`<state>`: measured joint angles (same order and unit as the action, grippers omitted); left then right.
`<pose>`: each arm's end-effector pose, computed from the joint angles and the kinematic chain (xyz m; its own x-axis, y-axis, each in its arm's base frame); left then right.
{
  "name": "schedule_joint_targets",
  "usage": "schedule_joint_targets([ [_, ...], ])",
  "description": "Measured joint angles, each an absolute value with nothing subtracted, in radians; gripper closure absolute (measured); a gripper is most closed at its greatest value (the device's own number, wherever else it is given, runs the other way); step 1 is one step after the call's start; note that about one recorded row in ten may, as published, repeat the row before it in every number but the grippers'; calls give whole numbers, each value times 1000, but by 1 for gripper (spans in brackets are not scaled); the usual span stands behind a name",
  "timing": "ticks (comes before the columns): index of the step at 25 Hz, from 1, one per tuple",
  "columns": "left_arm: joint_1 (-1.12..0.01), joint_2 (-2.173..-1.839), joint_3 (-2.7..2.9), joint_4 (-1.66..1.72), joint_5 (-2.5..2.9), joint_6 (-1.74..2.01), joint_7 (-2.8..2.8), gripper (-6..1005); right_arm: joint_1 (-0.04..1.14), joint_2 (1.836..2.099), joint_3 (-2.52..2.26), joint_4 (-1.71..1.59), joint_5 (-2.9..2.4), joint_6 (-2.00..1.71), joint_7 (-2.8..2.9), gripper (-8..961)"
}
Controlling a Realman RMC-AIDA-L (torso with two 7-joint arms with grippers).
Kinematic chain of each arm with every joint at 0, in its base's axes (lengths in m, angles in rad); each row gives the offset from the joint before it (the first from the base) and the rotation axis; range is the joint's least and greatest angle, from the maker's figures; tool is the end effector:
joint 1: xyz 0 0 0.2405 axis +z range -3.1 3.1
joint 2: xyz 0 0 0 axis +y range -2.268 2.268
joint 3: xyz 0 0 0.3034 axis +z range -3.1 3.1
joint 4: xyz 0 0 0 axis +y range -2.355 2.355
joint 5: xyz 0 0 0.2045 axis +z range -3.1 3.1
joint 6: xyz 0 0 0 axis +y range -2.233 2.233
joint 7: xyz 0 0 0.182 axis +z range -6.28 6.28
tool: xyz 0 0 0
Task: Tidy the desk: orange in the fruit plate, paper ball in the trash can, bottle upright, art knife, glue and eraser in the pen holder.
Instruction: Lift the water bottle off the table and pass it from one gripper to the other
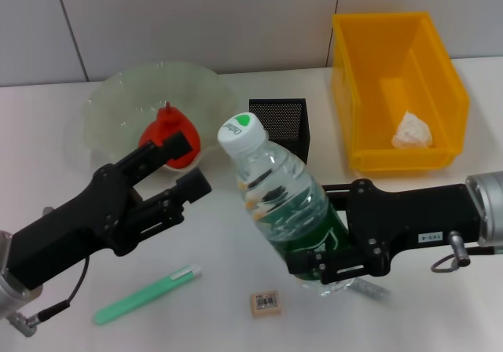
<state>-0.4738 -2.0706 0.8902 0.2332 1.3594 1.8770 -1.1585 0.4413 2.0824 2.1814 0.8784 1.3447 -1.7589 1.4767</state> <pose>-0.2331 0.3006 -0.0477 0.3209 0.2786 0.9052 0.4124 -0.9015 0.1312 0.2333 0.3164 -0.0481 0.8158 -0.2444 -0.5241 -0.2636 -0.9638 0.0393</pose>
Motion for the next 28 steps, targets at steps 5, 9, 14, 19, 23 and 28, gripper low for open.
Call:
schedule_joint_targets([
  [5,-505,-2074,921,234,1367,1867,-1149,198,485,2082,2178,819,1348,-1761,1454,184],
  [9,-511,-2074,934,233,1371,1862,-1143,199,525,2082,2178,767,1347,-1752,1437,183],
  [14,-517,-2074,937,228,1372,1860,-1139,199,558,2081,2133,710,1347,-1710,1414,183],
  [19,-519,-2075,937,221,1371,1860,-1140,200,574,2084,2084,690,1355,-1687,1413,182],
  [23,-519,-2075,937,221,1371,1860,-1147,200,575,2085,2075,679,1384,-1687,1405,182],
  [28,-520,-2077,937,219,1369,1848,-1138,201,573,2085,2075,678,1391,-1691,1402,181],
])
